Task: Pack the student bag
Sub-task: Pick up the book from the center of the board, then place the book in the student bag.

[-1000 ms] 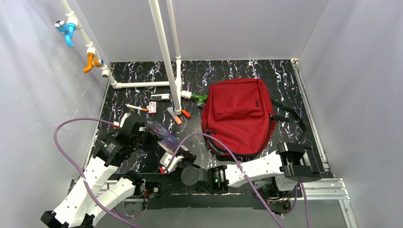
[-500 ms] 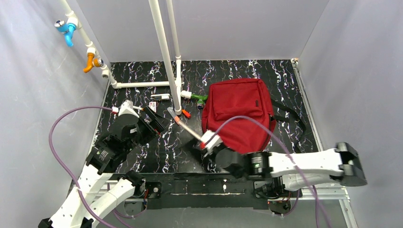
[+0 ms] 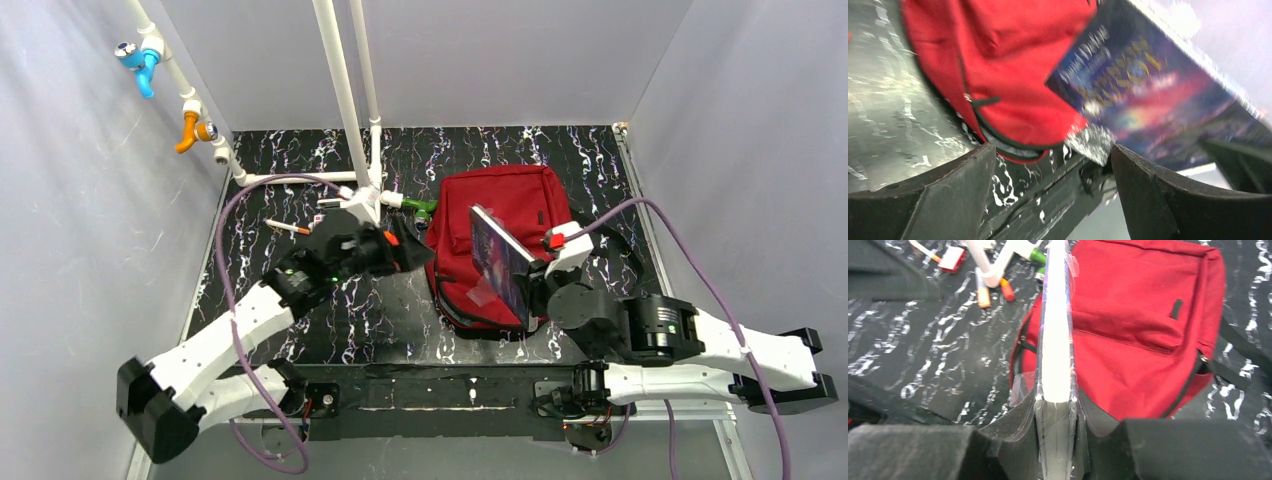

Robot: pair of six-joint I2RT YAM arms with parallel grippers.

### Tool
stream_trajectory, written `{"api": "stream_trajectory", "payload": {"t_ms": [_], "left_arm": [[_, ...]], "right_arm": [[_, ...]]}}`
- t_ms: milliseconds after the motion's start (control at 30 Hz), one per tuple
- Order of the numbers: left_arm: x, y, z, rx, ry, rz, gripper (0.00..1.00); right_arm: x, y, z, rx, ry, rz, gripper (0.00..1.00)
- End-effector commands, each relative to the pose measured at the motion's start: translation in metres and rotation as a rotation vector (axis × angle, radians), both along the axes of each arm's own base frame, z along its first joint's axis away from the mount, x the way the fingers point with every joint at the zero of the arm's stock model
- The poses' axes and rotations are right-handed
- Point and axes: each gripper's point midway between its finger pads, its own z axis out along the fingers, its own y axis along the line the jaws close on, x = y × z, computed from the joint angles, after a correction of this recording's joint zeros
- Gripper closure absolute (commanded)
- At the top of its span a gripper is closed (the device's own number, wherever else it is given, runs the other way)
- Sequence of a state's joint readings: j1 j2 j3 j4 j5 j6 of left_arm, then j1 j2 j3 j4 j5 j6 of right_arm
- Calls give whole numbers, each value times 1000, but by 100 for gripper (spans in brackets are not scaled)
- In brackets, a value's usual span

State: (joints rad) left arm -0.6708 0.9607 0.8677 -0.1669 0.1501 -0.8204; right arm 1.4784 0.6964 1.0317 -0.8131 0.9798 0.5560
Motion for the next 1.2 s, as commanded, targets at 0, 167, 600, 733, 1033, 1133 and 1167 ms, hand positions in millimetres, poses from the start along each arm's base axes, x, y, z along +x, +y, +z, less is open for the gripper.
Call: {"api": "stream_trajectory", "payload": {"t_ms": [0, 167, 600, 733, 1033, 1133, 1167], "left_arm": [[-19, -51, 28, 18, -194, -187, 18], [-36, -85, 10, 148, -309, -260, 20], [-70, -183, -103, 898, -885, -599, 2], [-65, -196, -121, 949, -980, -614, 4], [-49, -220, -139, 1029, -1024, -563, 22], [-43, -227, -141, 1041, -1018, -533, 26], [-41, -229, -142, 1045, -1014, -525, 27]], "right_arm": [[20, -7, 30, 11, -76, -183, 99], [47, 0, 42, -163, -127, -287, 99], [104, -137, 59, -243, -52, -749, 99], [86, -150, 90, -113, -105, -737, 99], [75, -143, 101, -35, -102, -644, 99], [72, -143, 103, -13, -111, -633, 99], [72, -144, 105, -7, -115, -632, 99]]}}
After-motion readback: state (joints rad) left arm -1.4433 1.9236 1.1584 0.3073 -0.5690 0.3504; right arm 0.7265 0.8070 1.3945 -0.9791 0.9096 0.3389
